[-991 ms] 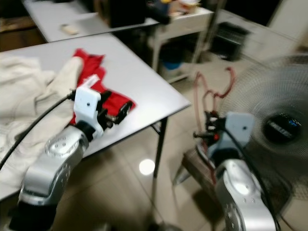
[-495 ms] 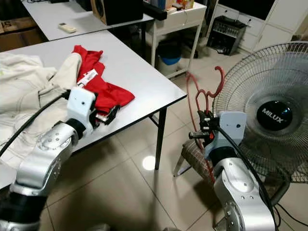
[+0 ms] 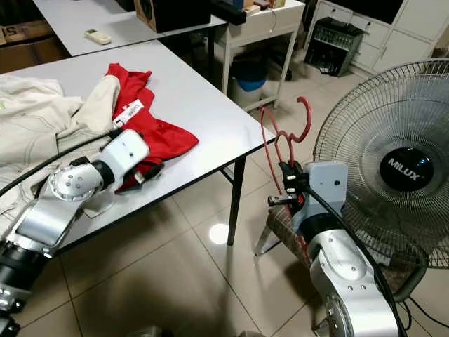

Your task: Hang hanger

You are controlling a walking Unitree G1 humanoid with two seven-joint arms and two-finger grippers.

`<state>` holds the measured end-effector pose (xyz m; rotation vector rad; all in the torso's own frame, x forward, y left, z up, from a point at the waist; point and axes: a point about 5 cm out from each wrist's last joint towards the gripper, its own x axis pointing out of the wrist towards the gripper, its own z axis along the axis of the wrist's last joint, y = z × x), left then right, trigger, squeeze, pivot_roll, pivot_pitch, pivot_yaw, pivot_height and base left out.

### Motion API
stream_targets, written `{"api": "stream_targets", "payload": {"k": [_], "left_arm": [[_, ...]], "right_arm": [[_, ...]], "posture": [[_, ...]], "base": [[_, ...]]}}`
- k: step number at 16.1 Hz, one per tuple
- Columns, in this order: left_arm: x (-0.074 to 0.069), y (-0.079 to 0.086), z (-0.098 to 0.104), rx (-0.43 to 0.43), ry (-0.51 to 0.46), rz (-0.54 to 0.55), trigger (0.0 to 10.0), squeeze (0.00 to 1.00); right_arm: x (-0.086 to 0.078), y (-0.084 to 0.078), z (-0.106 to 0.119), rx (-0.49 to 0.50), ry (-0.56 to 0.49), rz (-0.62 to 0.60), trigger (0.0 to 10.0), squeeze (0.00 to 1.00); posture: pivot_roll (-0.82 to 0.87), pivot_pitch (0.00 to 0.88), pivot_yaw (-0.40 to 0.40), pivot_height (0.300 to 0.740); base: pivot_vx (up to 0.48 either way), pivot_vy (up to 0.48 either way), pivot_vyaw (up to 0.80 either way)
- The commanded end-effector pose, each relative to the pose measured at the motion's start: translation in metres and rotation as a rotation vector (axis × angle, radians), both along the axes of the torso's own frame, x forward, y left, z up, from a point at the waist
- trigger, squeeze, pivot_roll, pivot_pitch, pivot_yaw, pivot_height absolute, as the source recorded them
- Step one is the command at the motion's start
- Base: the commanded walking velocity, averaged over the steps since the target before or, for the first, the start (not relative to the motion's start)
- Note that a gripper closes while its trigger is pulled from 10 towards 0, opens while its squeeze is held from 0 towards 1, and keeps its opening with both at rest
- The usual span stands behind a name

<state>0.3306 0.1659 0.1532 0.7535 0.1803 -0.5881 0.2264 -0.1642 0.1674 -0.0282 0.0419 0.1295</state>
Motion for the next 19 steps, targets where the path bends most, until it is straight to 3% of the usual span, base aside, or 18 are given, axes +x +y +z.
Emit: {"api": "stream_targets", "payload": {"k": [1, 6, 11, 19], "left_arm": [[0.003, 0.000, 0.001, 0.042, -0.004, -0.030, 0.0, 0.00], [0.019, 0.009, 0.000, 0.166, -0.030, -0.028, 0.0, 0.00], [0.024, 0.015, -0.011, 0.249, -0.006, -0.035, 0.0, 0.00], [0.028, 0.021, -0.020, 0.285, 0.011, -0.036, 0.0, 0.00]], "right_arm": [[0.000, 0.001, -0.002, -0.007, 0.003, 0.006, 10.0, 0.00], [0.002, 0.004, -0.003, -0.010, -0.001, 0.016, 10.0, 0.00], [0.004, 0.006, -0.004, -0.023, -0.001, 0.031, 10.0, 0.00], [0.005, 0.009, -0.006, -0.030, -0.002, 0.044, 10.0, 0.00]], "posture": [[-0.09, 0.035, -0.011, 0.740], [-0.09, 0.023, -0.006, 0.740], [-0.09, 0.022, -0.011, 0.740], [-0.07, 0.023, -0.015, 0.740]], "base": [[0.000, 0.000, 0.00], [0.000, 0.000, 0.00], [0.000, 0.000, 0.00], [0.000, 0.000, 0.00]]}}
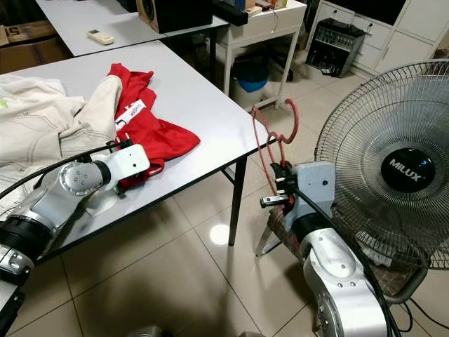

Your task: Hang hanger

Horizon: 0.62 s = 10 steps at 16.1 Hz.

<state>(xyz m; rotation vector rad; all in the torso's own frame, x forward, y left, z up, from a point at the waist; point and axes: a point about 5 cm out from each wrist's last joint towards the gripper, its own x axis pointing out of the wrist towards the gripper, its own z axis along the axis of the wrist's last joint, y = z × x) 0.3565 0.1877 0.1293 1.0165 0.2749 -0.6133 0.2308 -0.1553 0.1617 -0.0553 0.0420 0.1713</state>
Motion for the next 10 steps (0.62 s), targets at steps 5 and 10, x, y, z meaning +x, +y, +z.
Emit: {"api": "stream_targets", "payload": {"k": [5, 10], "left_arm": [[0.0022, -0.0005, 0.0024, -0.003, -0.008, -0.009, 0.0, 0.00], [0.0022, -0.0020, 0.0045, -0.035, -0.016, -0.019, 0.0, 0.00]], "right_arm": [[-0.0001, -0.0002, -0.0017, -0.003, -0.003, -0.005, 10.0, 0.00], [-0.0032, 0.0002, -0.0040, -0.006, 0.002, -0.006, 10.0, 0.00]], "posture": [[-0.07, 0.018, -0.010, 0.740], [-0.08, 0.016, -0.004, 0.740]], "base": [[0.000, 0.000, 0.00], [0.000, 0.000, 0.00]]}}
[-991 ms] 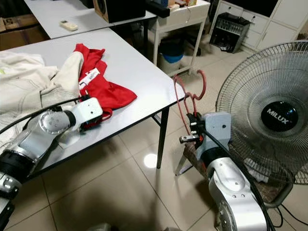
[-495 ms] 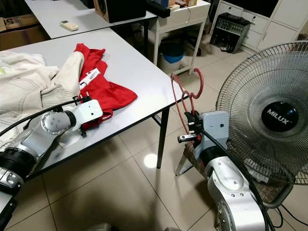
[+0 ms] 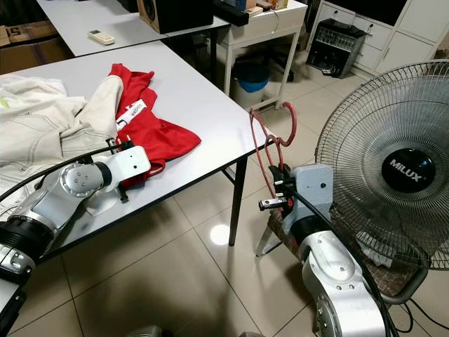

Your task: Hang hanger

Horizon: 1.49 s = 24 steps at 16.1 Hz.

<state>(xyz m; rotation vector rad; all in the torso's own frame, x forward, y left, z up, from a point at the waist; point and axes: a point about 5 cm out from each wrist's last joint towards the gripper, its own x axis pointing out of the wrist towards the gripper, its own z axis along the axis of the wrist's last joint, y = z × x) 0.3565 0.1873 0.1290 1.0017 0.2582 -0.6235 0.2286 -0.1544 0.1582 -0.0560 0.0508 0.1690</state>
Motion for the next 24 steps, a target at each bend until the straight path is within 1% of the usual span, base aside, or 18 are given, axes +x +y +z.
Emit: {"api": "stream_targets", "payload": {"k": [1, 4, 6, 8, 9, 11, 12, 13, 14, 16, 17, 18, 19, 20, 23, 24], "left_arm": [[0.003, -0.003, 0.007, -0.024, -0.019, -0.012, 0.0, 0.00], [0.008, -0.011, 0.017, -0.055, -0.058, -0.029, 0.0, 0.00], [0.008, -0.013, 0.018, -0.055, -0.061, -0.041, 0.0, 0.00], [0.013, -0.021, 0.041, -0.090, -0.135, -0.075, 0.0, 0.00], [0.017, -0.026, 0.057, -0.105, -0.183, -0.089, 0.0, 0.00], [0.022, -0.040, 0.088, -0.132, -0.278, -0.137, 0.0, 0.00], [0.023, -0.046, 0.097, -0.143, -0.310, -0.161, 0.0, 0.00], [0.024, -0.053, 0.102, -0.148, -0.327, -0.186, 0.0, 0.00], [0.024, -0.061, 0.101, -0.153, -0.325, -0.213, 0.0, 0.00], [0.022, -0.069, 0.089, -0.132, -0.283, -0.245, 0.0, 0.00], [0.021, -0.074, 0.077, -0.114, -0.242, -0.255, 1.5, 0.00], [0.020, -0.078, 0.066, -0.102, -0.214, -0.254, 10.0, 0.00], [0.016, -0.083, 0.048, -0.138, -0.123, -0.252, 10.0, 1.00], [0.014, -0.084, 0.043, -0.171, -0.079, -0.253, 10.0, 1.00], [0.014, -0.081, 0.046, -0.197, -0.072, -0.256, 10.0, 1.00], [0.013, -0.079, 0.048, -0.255, -0.041, -0.258, 10.0, 1.00]], "right_arm": [[-0.001, -0.001, 0.000, -0.004, -0.010, -0.009, 10.0, 0.00], [-0.001, -0.004, -0.001, -0.007, -0.013, -0.027, 10.0, 0.00], [-0.001, -0.004, -0.001, -0.009, -0.013, -0.025, 10.0, 0.00], [0.000, -0.006, 0.001, -0.006, -0.025, -0.038, 10.0, 0.00], [0.000, -0.006, 0.001, -0.006, -0.026, -0.040, 10.0, 0.00], [-0.001, -0.004, -0.001, -0.004, -0.025, -0.035, 10.0, 0.00], [-0.001, -0.003, -0.002, -0.005, -0.023, -0.030, 10.0, 0.00], [-0.001, -0.003, -0.002, -0.005, -0.022, -0.029, 10.0, 0.00], [-0.001, -0.003, -0.003, -0.003, -0.020, -0.031, 10.0, 0.00], [-0.001, -0.003, -0.003, -0.002, -0.018, -0.032, 10.0, 0.00], [-0.001, -0.002, -0.004, -0.002, -0.018, -0.033, 10.0, 0.00], [-0.001, -0.002, -0.004, -0.001, -0.017, -0.033, 10.0, 0.00], [-0.002, -0.002, -0.005, -0.002, -0.016, -0.037, 10.0, 0.00], [-0.003, -0.003, -0.005, -0.002, -0.015, -0.042, 10.0, 0.00], [-0.004, -0.004, -0.006, -0.001, -0.008, -0.041, 10.0, 0.00], [-0.004, -0.002, -0.007, -0.002, -0.001, -0.033, 10.0, 0.00]], "posture": [[-0.08, 0.013, -0.001, 0.740], [-0.08, 0.005, 0.000, 0.740], [-0.08, 0.002, 0.004, 0.740], [-0.08, 0.000, 0.007, 0.740], [-0.08, 0.000, 0.007, 0.740], [-0.08, 0.000, 0.007, 0.740], [-0.07, 0.000, 0.006, 0.740], [-0.07, 0.000, 0.008, 0.740], [-0.07, 0.000, 0.010, 0.740], [-0.07, 0.000, 0.016, 0.740], [-0.08, 0.001, 0.019, 0.740], [-0.08, 0.001, 0.021, 0.740], [-0.09, 0.006, 0.026, 0.740], [-0.09, 0.008, 0.025, 0.740], [-0.08, 0.014, 0.018, 0.740], [-0.08, 0.018, 0.013, 0.740]], "base": [[0.000, 0.000, 0.00], [0.000, 0.000, 0.00], [0.000, 0.000, 0.00], [0.000, 0.000, 0.00], [0.000, 0.000, 0.00], [0.000, 0.000, 0.00], [0.000, 0.000, 0.00], [0.000, 0.000, 0.00], [0.000, 0.000, 0.00], [0.000, 0.000, 0.00], [0.000, 0.000, 0.00], [0.000, 0.000, 0.00], [0.000, 0.000, 0.00], [0.000, 0.000, 0.00], [0.000, 0.000, 0.00], [0.000, 0.000, 0.00]]}}
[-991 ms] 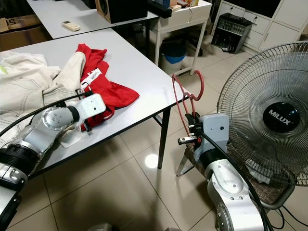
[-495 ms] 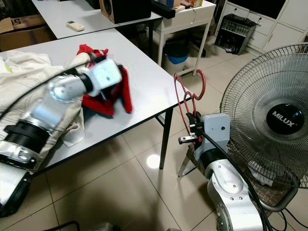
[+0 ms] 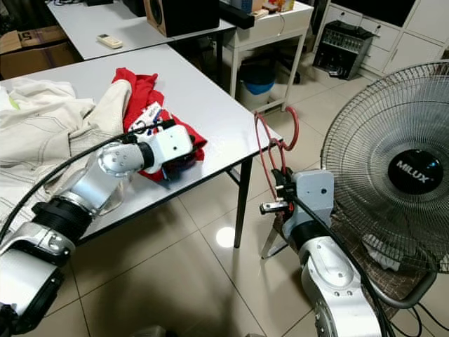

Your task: Hang hanger

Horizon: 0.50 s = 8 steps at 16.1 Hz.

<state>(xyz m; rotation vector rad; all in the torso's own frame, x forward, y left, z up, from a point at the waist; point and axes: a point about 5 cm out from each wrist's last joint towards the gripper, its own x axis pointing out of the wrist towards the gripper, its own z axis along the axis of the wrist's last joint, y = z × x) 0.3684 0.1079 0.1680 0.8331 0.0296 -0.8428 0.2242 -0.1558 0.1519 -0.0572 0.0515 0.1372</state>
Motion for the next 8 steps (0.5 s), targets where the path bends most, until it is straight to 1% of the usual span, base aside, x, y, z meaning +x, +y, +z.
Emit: {"api": "stream_targets", "payload": {"k": [1, 2, 3, 5, 7, 8], "left_arm": [[0.000, 0.000, 0.011, -0.065, 0.015, -0.010, 10.0, 1.00], [-0.003, -0.004, 0.015, -0.205, 0.082, -0.016, 10.0, 1.00], [-0.003, -0.006, 0.017, -0.257, 0.104, -0.018, 10.0, 1.00], [-0.005, -0.005, 0.022, -0.331, 0.111, -0.004, 10.0, 1.00], [-0.011, 0.014, 0.015, -0.260, 0.113, 0.031, 10.0, 1.00], [-0.020, 0.036, 0.006, -0.166, 0.140, 0.062, 10.0, 1.00]], "right_arm": [[0.000, -0.001, -0.001, 0.000, 0.000, 0.000, 10.0, 0.00], [0.000, -0.001, -0.001, 0.000, 0.001, 0.001, 10.0, 0.00], [0.000, -0.001, -0.001, 0.000, 0.001, 0.001, 10.0, 0.00], [-0.001, -0.001, -0.001, -0.002, 0.003, -0.001, 10.0, 0.00], [-0.002, -0.002, -0.001, -0.006, 0.003, -0.003, 10.0, 0.00], [-0.004, -0.005, -0.001, -0.009, 0.007, 0.000, 10.0, 0.00]], "posture": [[-0.08, 0.018, 0.013, 0.740], [-0.08, 0.018, 0.013, 0.740], [-0.08, 0.018, 0.013, 0.740], [-0.08, 0.022, 0.014, 0.740], [-0.09, 0.027, 0.018, 0.740], [-0.08, 0.032, 0.016, 0.740]], "base": [[0.000, 0.000, 0.00], [0.000, 0.000, 0.00], [0.000, 0.000, 0.00], [0.000, 0.000, 0.00], [0.000, 0.000, 0.00], [0.000, 0.000, 0.00]]}}
